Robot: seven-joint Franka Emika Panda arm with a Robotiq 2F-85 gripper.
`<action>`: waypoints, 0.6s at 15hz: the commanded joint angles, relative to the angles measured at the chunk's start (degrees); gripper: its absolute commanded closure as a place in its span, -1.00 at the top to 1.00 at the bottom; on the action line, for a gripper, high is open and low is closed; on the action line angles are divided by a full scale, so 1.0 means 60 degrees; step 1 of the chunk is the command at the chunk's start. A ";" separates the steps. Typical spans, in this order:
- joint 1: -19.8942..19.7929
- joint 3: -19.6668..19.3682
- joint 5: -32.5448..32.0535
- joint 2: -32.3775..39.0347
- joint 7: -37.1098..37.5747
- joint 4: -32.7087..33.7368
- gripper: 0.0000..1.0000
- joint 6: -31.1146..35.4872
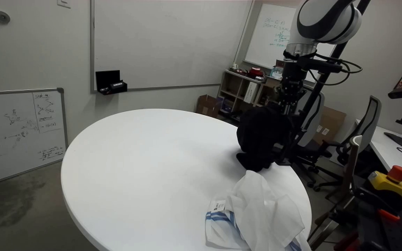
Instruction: Place the black t-shirt on the table
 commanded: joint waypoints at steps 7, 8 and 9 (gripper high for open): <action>-0.0176 0.0437 0.2378 -0.1614 -0.0506 0.0738 -0.98 -0.1262; -0.0153 0.0477 0.2605 -0.1900 -0.0636 0.0766 -0.98 -0.1382; -0.0121 0.0516 0.2844 -0.2213 -0.0770 0.0731 -0.98 -0.1454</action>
